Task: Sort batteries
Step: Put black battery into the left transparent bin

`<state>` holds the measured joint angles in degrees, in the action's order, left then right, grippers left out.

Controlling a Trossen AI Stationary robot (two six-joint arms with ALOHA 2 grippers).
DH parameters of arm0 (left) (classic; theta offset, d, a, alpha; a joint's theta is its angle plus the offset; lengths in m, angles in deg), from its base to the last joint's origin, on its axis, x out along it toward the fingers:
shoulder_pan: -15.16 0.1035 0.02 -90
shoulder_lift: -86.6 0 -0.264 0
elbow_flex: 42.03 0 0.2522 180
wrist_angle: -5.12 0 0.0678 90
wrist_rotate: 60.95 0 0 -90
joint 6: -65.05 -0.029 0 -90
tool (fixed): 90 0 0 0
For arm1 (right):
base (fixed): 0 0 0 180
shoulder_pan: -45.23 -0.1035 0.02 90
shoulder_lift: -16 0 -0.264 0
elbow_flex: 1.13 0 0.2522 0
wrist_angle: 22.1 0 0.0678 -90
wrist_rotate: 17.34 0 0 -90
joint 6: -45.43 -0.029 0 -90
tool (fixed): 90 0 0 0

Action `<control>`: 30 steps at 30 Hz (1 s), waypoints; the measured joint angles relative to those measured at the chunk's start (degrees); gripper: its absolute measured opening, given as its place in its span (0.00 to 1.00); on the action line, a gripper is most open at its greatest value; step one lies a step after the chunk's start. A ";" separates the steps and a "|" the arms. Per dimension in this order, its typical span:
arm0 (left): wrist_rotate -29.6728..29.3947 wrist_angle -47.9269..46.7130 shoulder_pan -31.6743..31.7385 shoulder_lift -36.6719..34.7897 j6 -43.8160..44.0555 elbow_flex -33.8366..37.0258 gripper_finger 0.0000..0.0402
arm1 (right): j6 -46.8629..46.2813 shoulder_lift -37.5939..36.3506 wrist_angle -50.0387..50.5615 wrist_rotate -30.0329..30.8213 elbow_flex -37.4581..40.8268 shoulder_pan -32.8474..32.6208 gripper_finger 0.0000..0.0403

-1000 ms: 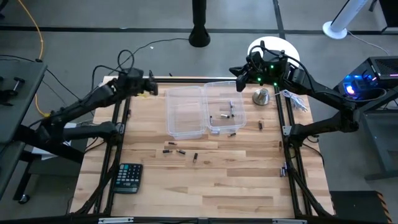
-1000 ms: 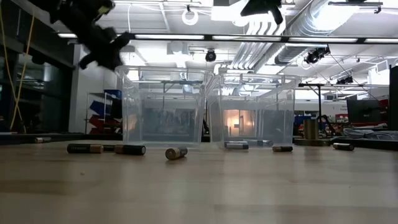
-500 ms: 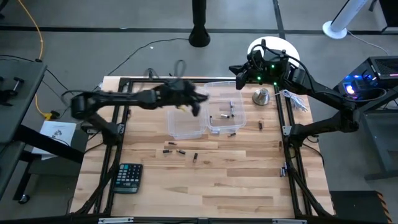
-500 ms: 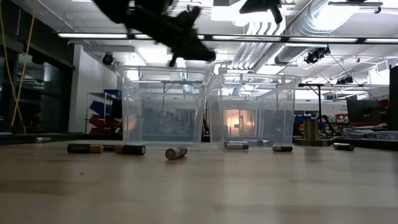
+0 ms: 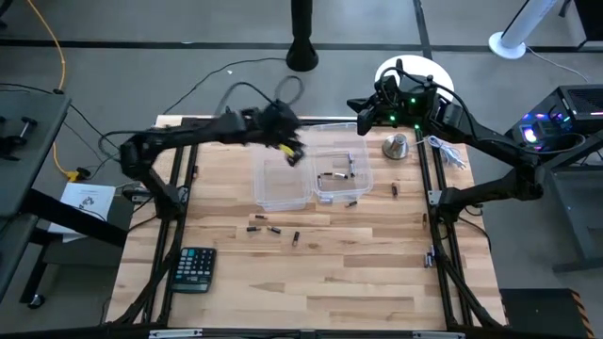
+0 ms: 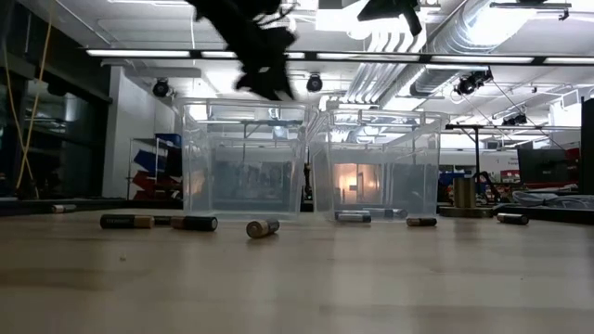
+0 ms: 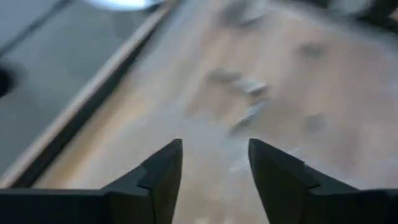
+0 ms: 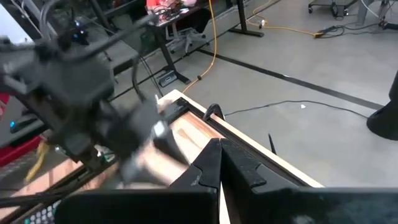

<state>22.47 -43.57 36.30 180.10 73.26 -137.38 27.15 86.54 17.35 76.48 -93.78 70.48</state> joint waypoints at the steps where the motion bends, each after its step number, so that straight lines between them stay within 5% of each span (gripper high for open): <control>1: -2.51 -1.63 0.95 -2.55 0.41 1.98 0.48 | 0.26 0.00 0.23 0.00 0.00 0.00 0.00; 7: -15.52 -8.02 8.22 -22.73 12.80 22.30 0.50 | 0.73 0.00 1.92 -0.02 0.00 0.00 0.00; 12: -12.36 -14.24 13.70 -34.50 27.09 37.96 0.46 | 0.77 0.00 2.08 -0.09 0.00 0.00 0.00; 17: -8.51 -14.37 15.88 -34.14 31.84 46.67 0.42 | 0.77 0.00 1.80 -0.26 0.00 0.00 0.00; 30: -16.81 -15.00 21.39 -24.17 30.30 49.51 0.27 | 0.78 0.00 1.02 -0.24 0.00 0.00 0.00</control>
<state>5.67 -58.57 57.69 155.93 103.56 -87.87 27.93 86.54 18.38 76.24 -93.78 70.48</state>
